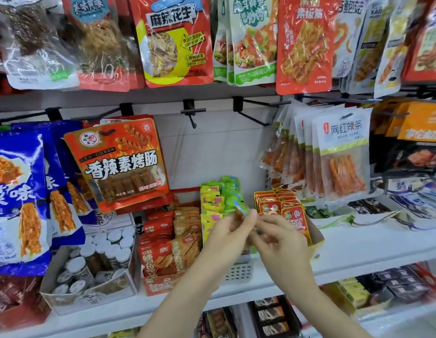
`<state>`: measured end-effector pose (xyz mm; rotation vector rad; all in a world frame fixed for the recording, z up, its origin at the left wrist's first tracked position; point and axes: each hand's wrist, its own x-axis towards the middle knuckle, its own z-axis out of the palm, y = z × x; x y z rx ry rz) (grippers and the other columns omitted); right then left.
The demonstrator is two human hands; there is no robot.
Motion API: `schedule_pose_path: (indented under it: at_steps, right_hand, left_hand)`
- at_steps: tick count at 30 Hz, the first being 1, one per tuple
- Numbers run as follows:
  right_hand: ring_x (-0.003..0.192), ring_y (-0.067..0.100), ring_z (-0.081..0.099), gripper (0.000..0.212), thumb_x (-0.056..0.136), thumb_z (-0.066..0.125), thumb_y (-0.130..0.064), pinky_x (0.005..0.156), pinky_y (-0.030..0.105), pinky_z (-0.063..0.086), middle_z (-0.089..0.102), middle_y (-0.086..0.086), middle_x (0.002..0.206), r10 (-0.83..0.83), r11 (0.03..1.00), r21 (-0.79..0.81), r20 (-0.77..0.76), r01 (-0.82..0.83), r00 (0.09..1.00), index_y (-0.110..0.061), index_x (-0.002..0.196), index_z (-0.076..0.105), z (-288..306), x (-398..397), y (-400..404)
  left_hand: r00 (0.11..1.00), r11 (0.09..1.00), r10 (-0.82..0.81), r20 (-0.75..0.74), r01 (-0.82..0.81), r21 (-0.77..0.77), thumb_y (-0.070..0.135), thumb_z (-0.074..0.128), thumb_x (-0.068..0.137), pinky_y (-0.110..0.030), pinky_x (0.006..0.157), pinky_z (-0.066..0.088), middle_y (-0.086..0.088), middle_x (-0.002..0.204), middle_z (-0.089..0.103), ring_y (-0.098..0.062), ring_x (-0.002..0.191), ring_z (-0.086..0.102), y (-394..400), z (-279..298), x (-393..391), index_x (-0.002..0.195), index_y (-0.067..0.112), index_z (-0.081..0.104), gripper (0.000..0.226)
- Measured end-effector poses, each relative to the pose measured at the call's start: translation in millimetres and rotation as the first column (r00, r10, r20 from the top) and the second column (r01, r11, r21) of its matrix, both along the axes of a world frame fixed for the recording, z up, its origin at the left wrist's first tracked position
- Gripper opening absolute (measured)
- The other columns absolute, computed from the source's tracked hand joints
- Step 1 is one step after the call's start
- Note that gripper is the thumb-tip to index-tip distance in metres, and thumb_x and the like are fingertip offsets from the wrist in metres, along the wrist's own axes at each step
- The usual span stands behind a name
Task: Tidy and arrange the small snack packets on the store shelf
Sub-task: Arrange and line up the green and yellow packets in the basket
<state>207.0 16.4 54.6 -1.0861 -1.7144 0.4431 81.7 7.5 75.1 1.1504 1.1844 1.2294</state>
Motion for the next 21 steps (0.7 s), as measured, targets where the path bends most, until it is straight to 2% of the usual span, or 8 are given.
schedule_pose_path:
  at_steps: [3,5,7,9,11,15,19,21]
  right_hand:
    - [0.095,-0.002,0.065,0.021,0.075,0.082,-0.026,0.083,0.019,0.051,0.071,-0.017,0.101,0.052,0.998,-0.040,-0.016,-0.053,0.999,-0.027,0.096,0.079,-0.1,15.1,-0.5]
    - [0.096,-0.003,0.065,0.025,0.074,0.080,-0.036,0.083,0.020,0.052,0.073,-0.016,0.100,-0.025,0.995,-0.098,-0.104,0.015,0.994,-0.028,0.098,0.078,1.1,33.5,3.1]
    - [0.096,-0.008,0.064,0.044,0.070,0.074,-0.048,0.081,0.008,0.047,0.074,-0.015,0.098,0.000,0.959,-0.278,-0.166,-0.047,0.986,-0.026,0.108,0.074,-0.1,50.5,3.0]
    - [0.090,-0.012,0.065,0.040,0.071,0.072,-0.046,0.073,0.004,0.047,0.074,-0.021,0.090,0.128,0.880,-0.409,-0.289,-0.243,0.949,-0.026,0.106,0.074,-7.3,59.9,-2.4]
    - [0.082,-0.009,0.066,0.021,0.076,0.070,-0.037,0.068,0.012,0.052,0.076,-0.015,0.086,0.183,0.847,-0.411,-0.373,-0.339,0.910,-0.028,0.093,0.079,-18.5,67.6,-8.6]
    - [0.067,0.013,0.069,0.011,0.084,0.071,-0.027,0.057,0.027,0.055,0.076,0.005,0.081,-0.153,0.801,-0.558,-0.542,-0.218,0.826,-0.022,0.089,0.080,-45.0,106.1,-9.7]
    - [0.058,0.018,0.059,0.015,0.088,0.071,-0.020,0.053,0.029,0.049,0.069,0.008,0.069,-0.496,0.678,-0.734,-0.417,0.040,0.761,-0.007,0.086,0.077,-86.0,172.8,1.3]
    - [0.058,0.021,0.054,0.024,0.087,0.073,-0.020,0.054,0.030,0.045,0.062,0.010,0.064,-0.604,0.616,-0.774,-0.344,0.146,0.719,0.004,0.088,0.074,-102.6,196.9,16.2]
  left_hand:
    - [0.991,0.990,0.135,0.008,-0.135,-0.043,0.028,0.049,0.103,-0.041,0.088,0.053,-0.012,0.101,0.069,-0.023,0.092,0.067,9.0,-3.2,-0.8,0.100,0.002,0.060,0.029]
    - [0.992,0.997,0.057,0.110,-0.049,-0.067,0.020,0.045,0.105,-0.037,0.085,0.057,-0.010,0.107,0.074,-0.021,0.100,0.071,11.1,-3.9,-4.6,0.109,0.001,0.061,0.026]
    - [0.987,0.998,-0.023,0.157,0.033,-0.061,0.018,0.046,0.104,-0.035,0.080,0.059,-0.009,0.106,0.075,-0.021,0.100,0.072,11.8,-3.0,-3.6,0.112,0.003,0.062,0.024]
    - [0.991,0.996,-0.037,0.127,0.047,-0.077,0.022,0.050,0.102,-0.047,0.091,0.056,-0.008,0.108,0.074,-0.025,0.102,0.070,19.3,-5.1,5.8,0.110,0.002,0.061,0.024]
    - [0.998,0.993,-0.014,0.067,0.021,-0.116,0.027,0.056,0.098,-0.059,0.102,0.045,-0.009,0.107,0.071,-0.030,0.100,0.067,30.2,-10.8,21.8,0.105,0.002,0.059,0.027]
    - [0.989,0.973,-0.143,-0.030,0.136,-0.184,0.026,0.054,0.101,-0.053,0.103,0.047,-0.014,0.116,0.071,-0.033,0.112,0.065,49.1,-28.9,72.1,0.115,0.007,0.063,0.026]
    - [0.936,0.948,-0.273,-0.221,0.223,-0.228,0.017,0.057,0.099,-0.023,0.068,0.055,-0.004,0.098,0.066,-0.007,0.076,0.065,69.3,-55.3,120.4,0.111,0.015,0.059,0.012]
    - [0.840,0.946,-0.325,-0.435,0.285,-0.157,0.012,0.056,0.099,-0.015,0.068,0.044,-0.005,0.102,0.065,-0.010,0.083,0.062,79.2,-69.3,138.9,0.111,0.013,0.063,0.014]
